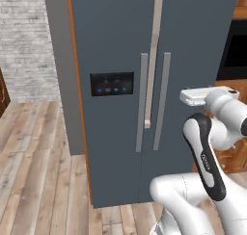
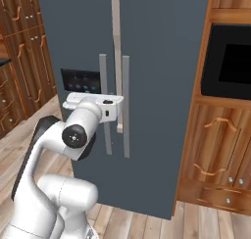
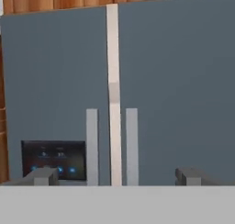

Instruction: Retrieve the fish from the fridge and place it on the saucepan with marinade on the stove.

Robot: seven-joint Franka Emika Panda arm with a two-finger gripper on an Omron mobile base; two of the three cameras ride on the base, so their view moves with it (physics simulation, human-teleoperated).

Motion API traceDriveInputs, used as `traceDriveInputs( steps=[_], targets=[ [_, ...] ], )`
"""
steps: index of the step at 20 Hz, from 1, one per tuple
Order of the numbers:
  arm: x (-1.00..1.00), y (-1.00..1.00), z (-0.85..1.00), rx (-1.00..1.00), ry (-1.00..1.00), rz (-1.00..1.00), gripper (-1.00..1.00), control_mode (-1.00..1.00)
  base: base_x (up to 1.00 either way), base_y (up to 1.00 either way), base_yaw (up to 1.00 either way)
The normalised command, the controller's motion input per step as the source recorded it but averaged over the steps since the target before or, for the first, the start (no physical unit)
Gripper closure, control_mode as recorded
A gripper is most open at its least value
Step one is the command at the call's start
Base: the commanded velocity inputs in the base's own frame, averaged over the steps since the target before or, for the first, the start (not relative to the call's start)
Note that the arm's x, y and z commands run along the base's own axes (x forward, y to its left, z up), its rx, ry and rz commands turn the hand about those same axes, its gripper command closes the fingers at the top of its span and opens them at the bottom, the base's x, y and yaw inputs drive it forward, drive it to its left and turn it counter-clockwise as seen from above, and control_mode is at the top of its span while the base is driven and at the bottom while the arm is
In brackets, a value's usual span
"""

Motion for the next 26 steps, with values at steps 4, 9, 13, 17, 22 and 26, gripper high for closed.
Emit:
traceDriveInputs(
  steps=[4, 9, 13, 17, 22, 26],
  targets=[
    [0.59, 0.00, 0.00, 0.00, 0.00, 0.00, -1.00, -1.00, 0.00, 0.00, 0.00],
    [0.61, 0.00, 0.00, 0.00, 0.00, 0.00, -1.00, -1.00, 0.00, 0.00, 0.00],
    [0.55, 0.00, 0.00, 0.00, 0.00, 0.00, -1.00, -1.00, 0.00, 0.00, 0.00],
    [0.42, -0.05, -0.01, 0.00, 0.00, 0.00, -1.00, -1.00, 0.00, 0.00, 0.00],
    [0.33, -0.14, -0.02, 0.00, 0.00, 0.00, -1.00, -1.00, 0.00, 0.00, 0.00],
    [0.34, -0.12, -0.02, 0.00, 0.00, 0.00, -1.00, -1.00, 0.00, 0.00, 0.00]
  ],
)
